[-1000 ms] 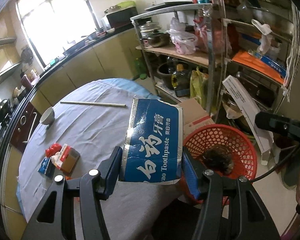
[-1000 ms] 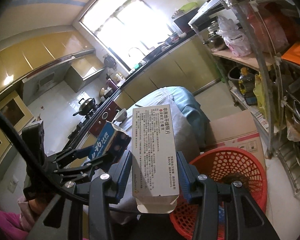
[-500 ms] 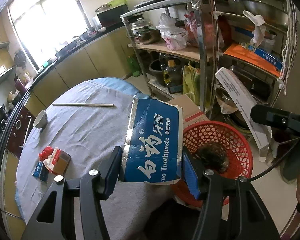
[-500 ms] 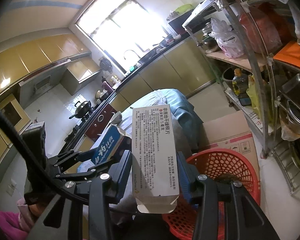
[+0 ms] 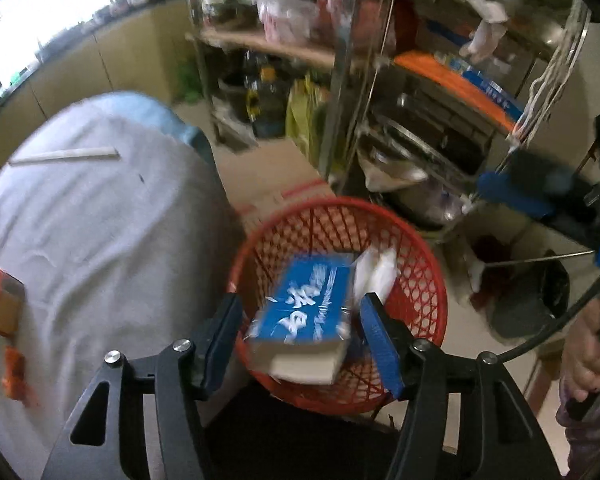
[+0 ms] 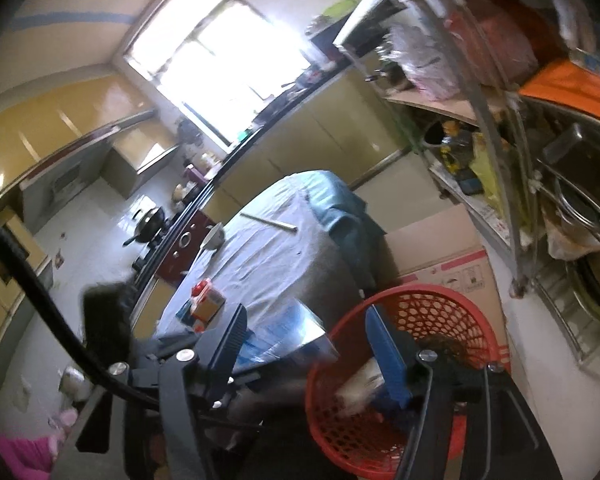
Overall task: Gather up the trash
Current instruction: 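Open both tools to drop the box and leaflet into the basket, then grasp the red-and-white medicine box with the right tool while the left tool grasps the orange bag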
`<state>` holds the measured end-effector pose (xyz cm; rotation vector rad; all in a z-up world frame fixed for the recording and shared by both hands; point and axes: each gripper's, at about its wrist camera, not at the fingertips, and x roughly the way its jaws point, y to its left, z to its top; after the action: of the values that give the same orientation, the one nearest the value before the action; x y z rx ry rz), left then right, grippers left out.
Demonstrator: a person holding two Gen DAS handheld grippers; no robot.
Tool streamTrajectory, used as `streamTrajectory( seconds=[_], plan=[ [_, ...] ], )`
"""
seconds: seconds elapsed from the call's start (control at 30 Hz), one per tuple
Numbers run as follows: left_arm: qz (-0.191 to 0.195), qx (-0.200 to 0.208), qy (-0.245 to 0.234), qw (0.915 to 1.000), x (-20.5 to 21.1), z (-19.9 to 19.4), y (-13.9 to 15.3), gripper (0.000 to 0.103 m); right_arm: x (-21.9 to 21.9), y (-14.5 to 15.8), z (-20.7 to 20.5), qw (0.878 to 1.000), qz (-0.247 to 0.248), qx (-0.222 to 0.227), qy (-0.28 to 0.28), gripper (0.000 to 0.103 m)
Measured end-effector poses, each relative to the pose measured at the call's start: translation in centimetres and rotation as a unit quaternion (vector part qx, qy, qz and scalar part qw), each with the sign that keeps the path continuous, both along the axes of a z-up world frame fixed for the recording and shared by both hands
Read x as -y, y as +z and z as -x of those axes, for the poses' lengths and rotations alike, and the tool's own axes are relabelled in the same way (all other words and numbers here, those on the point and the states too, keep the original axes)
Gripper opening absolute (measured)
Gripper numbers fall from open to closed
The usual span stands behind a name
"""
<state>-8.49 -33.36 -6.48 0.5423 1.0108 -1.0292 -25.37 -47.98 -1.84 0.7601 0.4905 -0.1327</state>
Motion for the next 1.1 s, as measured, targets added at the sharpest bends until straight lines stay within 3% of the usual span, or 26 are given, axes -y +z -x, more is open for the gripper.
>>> streamTrajectory(
  seconds=[0.07,0.13,0.33,0.47,0.53,0.73,0.87,1.0,1.07,1.1],
  plan=[
    [-0.006,-0.007,0.015,0.9999,-0.5,-0.5,-0.4,0.063,0.4,0.2,0.3,1.0,-0.001,0.003,-0.007,0.066],
    [0.013,-0.013,0.017,0.9997,-2.0,-0.7,0.2,0.063,0.4,0.7,0.6,1.0,0.006,0.013,-0.008,0.066],
    [0.034,0.066,0.059,0.9955,-9.5,-0.9,2.0,0.067,-1.2,0.8,-0.8,1.0,0.019,0.002,0.005,0.066],
    [0.026,0.134,0.121,0.9832,-16.9,-1.7,2.6,0.067,-3.3,0.4,-3.7,0.999,0.013,-0.016,0.029,0.066],
    [0.027,0.143,0.156,0.9769,-20.3,-2.7,2.8,0.068,-4.9,0.4,-5.8,0.998,0.011,-0.027,0.048,0.066],
    [0.022,0.154,0.292,0.9436,-32.0,-6.6,2.5,0.068,-10.2,0.7,-13.8,0.992,0.009,-0.066,0.11,0.066],
    [0.031,0.134,0.384,0.9132,-38.3,-10.1,2.1,0.069,-14.3,1.1,-20.7,0.983,0.013,-0.098,0.152,0.066],
    [0.048,0.108,0.458,0.881,-41.9,-13.2,1.4,0.073,-17.8,0.5,-28.4,0.975,-0.005,-0.13,0.179,0.066],
    [0.061,0.091,0.47,0.8761,-42.7,-14.2,0.9,0.074,-19.4,-0.7,-32.5,0.971,-0.034,-0.151,0.184,0.066],
    [0.061,0.08,0.467,0.8785,-42.6,-14.7,0.5,0.074,-20.1,-1.4,-34.3,0.968,-0.05,-0.161,0.185,0.066]
  ],
)
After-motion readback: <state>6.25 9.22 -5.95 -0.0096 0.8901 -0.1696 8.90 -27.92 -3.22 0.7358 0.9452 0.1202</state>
